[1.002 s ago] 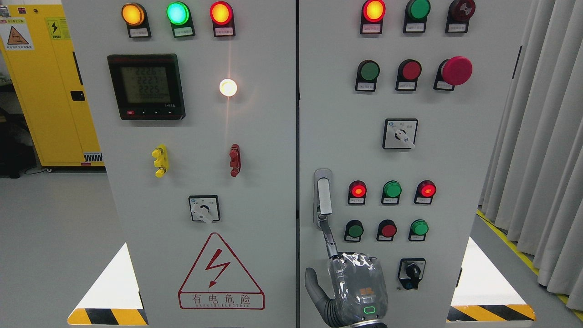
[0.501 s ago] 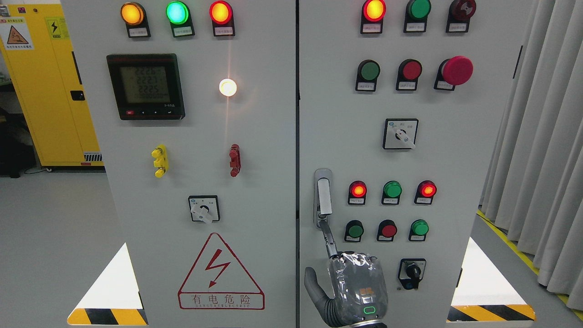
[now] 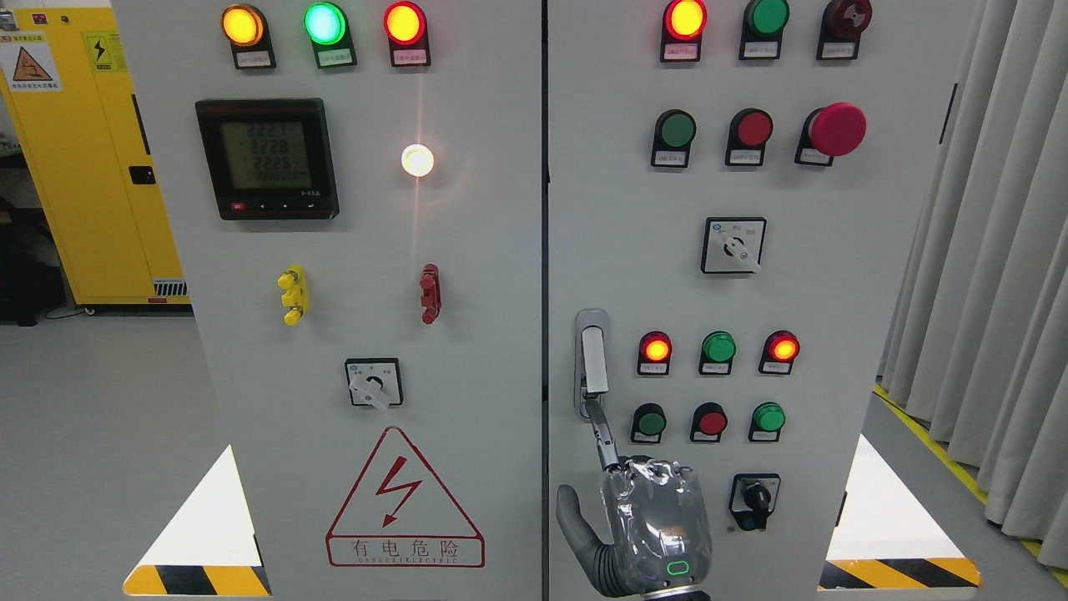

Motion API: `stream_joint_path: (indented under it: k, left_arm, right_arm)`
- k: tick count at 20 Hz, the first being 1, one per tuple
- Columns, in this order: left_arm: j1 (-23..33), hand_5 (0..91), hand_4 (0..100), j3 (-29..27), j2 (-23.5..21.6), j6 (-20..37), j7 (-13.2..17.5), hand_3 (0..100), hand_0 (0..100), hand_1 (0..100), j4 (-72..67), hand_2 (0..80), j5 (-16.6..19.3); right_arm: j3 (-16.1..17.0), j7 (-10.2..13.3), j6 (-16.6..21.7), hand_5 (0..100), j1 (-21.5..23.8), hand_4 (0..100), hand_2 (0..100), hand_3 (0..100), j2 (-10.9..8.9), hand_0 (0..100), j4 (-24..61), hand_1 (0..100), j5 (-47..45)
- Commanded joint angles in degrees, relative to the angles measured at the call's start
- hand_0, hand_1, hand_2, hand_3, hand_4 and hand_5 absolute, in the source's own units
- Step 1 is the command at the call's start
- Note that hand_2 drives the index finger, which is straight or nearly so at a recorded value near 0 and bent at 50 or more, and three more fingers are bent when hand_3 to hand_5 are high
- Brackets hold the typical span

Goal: Release door handle

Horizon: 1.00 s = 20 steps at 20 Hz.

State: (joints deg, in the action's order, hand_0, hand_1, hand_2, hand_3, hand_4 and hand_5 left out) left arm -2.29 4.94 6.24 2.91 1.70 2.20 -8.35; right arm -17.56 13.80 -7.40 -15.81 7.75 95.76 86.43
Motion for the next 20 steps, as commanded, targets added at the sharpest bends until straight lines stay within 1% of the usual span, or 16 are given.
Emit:
stream_joint_path:
  k: [1, 3, 5, 6, 7, 8, 9, 10, 11, 12, 15, 16, 18, 20]
  left_arm:
    - [0.0, 0.0, 0, 0.0, 0.0, 0.1, 0.0, 0, 12, 56, 0.0, 0.0, 0.0]
    - [-0.1, 0.0, 0, 0.0, 0.0, 0.0, 0.0, 0, 12, 56, 0.0, 0.0, 0.0]
    - [0.0, 0.0, 0, 0.1, 0.0, 0.0, 0.0, 0, 12, 56, 0.0, 0.0, 0.0]
    - [0.0, 0.0, 0, 0.0, 0.0, 0.0, 0.0, 0, 12, 56, 0.0, 0.0, 0.0]
    - [0.0, 0.0, 0, 0.0, 0.0, 0.0, 0.0, 0, 12, 56, 0.0, 0.0, 0.0]
    - [-0.1, 0.0, 0, 0.0, 0.0, 0.0, 0.0, 0, 12, 56, 0.0, 0.0, 0.0]
    - [0.0, 0.0, 0, 0.0, 0.0, 0.1, 0.0, 0, 12, 56, 0.0, 0.0, 0.0]
    - [0.0, 0.0, 0, 0.0, 0.0, 0.0, 0.0, 0, 12, 56, 0.0, 0.0, 0.0]
    - [0.0, 0.0, 0, 0.0, 0.0, 0.1, 0.0, 0, 12, 56, 0.0, 0.0, 0.0]
    - [0.0, 0.0, 0, 0.0, 0.0, 0.1, 0.0, 0, 12, 56, 0.0, 0.0, 0.0]
    - [0.0, 0.0, 0, 0.0, 0.0, 0.0, 0.0, 0, 12, 56, 0.0, 0.0, 0.0]
    - [0.0, 0.0, 0, 0.0, 0.0, 0.0, 0.0, 0, 12, 56, 0.0, 0.0, 0.0]
    - [0.0, 0.0, 0, 0.0, 0.0, 0.0, 0.0, 0, 12, 56, 0.0, 0.0, 0.0]
    - [0.0, 0.0, 0, 0.0, 0.0, 0.0, 0.0, 0, 12, 56, 0.0, 0.0, 0.0]
  right_arm:
    - [0.6, 0.4, 0.1, 100, 0.1, 99, 41, 100, -0.01, 60, 2.4, 38, -0.1]
    - [0.6, 0.2, 0.2, 100, 0.3, 97, 47, 100, -0.01, 67, 3.6, 41, -0.2]
    - [0.7, 0.1, 0.2, 100, 0.9, 97, 51, 100, -0.01, 70, 4.4, 41, -0.2]
    - [0.7, 0.1, 0.3, 100, 1.0, 97, 57, 100, -0.01, 74, 4.8, 42, -0.3]
    - [0.7, 0.1, 0.3, 100, 1.2, 97, 58, 100, -0.01, 73, 5.0, 42, -0.8]
    - [0.7, 0.0, 0.2, 100, 1.3, 99, 62, 100, -0.01, 79, 5.5, 40, -2.0]
    - [0.7, 0.0, 0.2, 100, 1.2, 99, 62, 100, -0.01, 77, 5.8, 40, -3.4]
    - [0.9, -0.3, 0.2, 100, 1.2, 99, 64, 100, -0.01, 79, 6.3, 37, -4.2]
    - [1.4, -0.4, 0.3, 100, 1.2, 100, 66, 100, -0.1, 75, 6.8, 36, -4.5]
    - [1.7, -0.6, 0.3, 100, 1.2, 100, 71, 100, -0.1, 69, 7.1, 33, -4.5]
    - [2.0, -1.8, 0.3, 100, 1.1, 100, 80, 100, -0.19, 57, 7.7, 30, -4.5]
    - [2.0, -2.0, 0.3, 100, 0.9, 100, 81, 100, -0.19, 56, 7.7, 30, -4.5]
    - [2.2, -2.6, 0.3, 100, 0.7, 100, 86, 100, -0.28, 55, 7.7, 26, -4.5]
    - [2.2, -3.5, 0.3, 100, 0.1, 100, 88, 100, -0.28, 50, 7.7, 24, -4.5]
